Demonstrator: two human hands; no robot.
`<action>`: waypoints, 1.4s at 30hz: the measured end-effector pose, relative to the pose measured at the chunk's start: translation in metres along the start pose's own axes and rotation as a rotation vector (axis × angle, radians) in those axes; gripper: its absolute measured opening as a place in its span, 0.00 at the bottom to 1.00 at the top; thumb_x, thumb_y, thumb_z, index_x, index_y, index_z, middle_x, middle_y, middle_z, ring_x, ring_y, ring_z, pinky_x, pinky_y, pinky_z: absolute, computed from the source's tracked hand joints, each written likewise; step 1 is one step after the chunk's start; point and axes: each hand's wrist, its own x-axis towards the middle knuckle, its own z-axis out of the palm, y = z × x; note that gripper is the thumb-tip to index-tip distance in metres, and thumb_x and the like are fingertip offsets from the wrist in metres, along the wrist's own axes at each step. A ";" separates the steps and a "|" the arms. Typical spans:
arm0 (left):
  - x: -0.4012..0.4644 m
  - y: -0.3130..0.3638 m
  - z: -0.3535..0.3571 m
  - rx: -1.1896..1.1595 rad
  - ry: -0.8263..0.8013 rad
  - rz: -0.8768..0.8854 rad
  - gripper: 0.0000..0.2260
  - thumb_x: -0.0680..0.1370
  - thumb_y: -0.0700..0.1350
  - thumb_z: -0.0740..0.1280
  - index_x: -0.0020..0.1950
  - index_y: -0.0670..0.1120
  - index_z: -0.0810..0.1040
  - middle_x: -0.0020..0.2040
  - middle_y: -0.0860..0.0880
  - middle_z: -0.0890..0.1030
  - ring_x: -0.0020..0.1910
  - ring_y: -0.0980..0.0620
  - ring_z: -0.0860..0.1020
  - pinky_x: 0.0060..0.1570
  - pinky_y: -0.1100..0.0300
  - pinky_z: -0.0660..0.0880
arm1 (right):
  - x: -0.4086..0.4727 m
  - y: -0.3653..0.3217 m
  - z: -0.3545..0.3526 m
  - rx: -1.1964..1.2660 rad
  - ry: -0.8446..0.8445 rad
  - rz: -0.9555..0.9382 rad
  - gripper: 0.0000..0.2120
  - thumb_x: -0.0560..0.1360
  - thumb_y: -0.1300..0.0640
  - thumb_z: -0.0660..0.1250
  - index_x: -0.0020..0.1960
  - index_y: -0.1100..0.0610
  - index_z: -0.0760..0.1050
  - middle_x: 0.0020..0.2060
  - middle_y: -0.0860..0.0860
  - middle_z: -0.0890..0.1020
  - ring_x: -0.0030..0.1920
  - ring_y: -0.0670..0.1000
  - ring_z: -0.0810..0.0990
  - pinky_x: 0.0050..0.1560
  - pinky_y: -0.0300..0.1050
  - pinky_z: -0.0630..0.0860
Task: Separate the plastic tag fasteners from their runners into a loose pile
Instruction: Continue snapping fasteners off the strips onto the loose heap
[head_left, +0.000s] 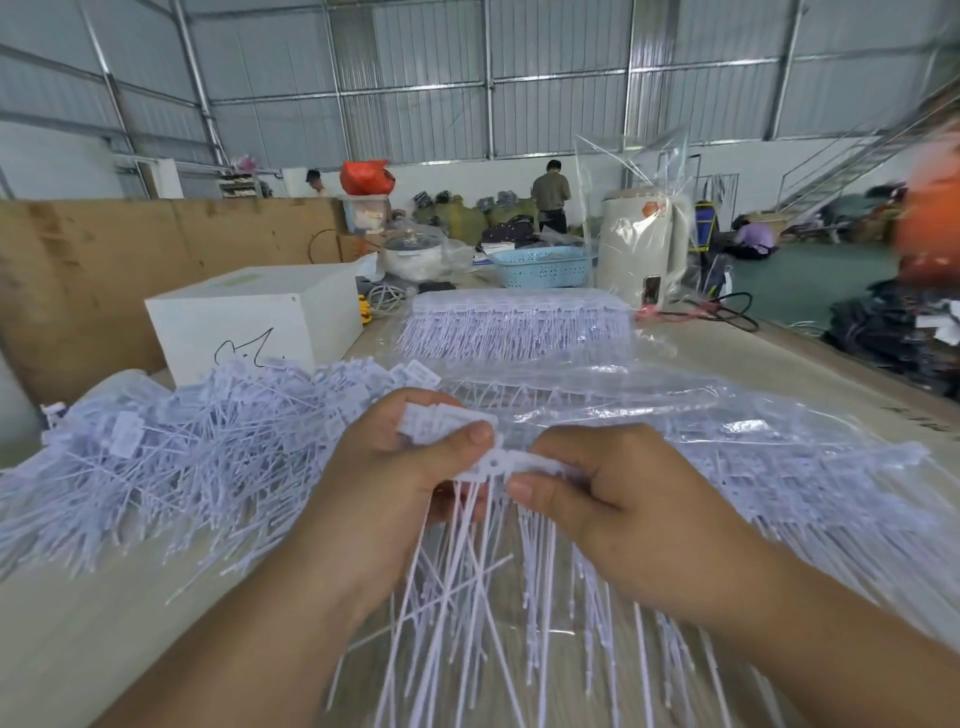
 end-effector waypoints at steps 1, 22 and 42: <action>-0.001 0.000 0.002 -0.056 0.020 -0.013 0.10 0.62 0.42 0.74 0.42 0.46 0.81 0.34 0.44 0.82 0.28 0.50 0.81 0.24 0.61 0.75 | 0.000 -0.003 0.001 -0.012 0.068 -0.014 0.17 0.77 0.45 0.66 0.34 0.52 0.68 0.24 0.47 0.69 0.25 0.48 0.68 0.29 0.50 0.68; -0.002 -0.005 -0.003 0.273 -0.110 0.118 0.09 0.71 0.54 0.75 0.45 0.52 0.81 0.38 0.45 0.85 0.33 0.48 0.82 0.31 0.58 0.76 | -0.002 0.002 0.014 -0.004 -0.018 -0.060 0.28 0.77 0.40 0.62 0.73 0.44 0.57 0.40 0.48 0.81 0.35 0.45 0.79 0.39 0.51 0.77; -0.002 -0.005 0.004 -0.216 0.002 -0.151 0.15 0.66 0.38 0.72 0.52 0.40 0.80 0.40 0.41 0.83 0.31 0.48 0.81 0.27 0.59 0.77 | 0.000 -0.002 0.008 0.014 0.155 -0.040 0.18 0.78 0.46 0.66 0.35 0.55 0.66 0.23 0.46 0.69 0.23 0.47 0.66 0.24 0.43 0.62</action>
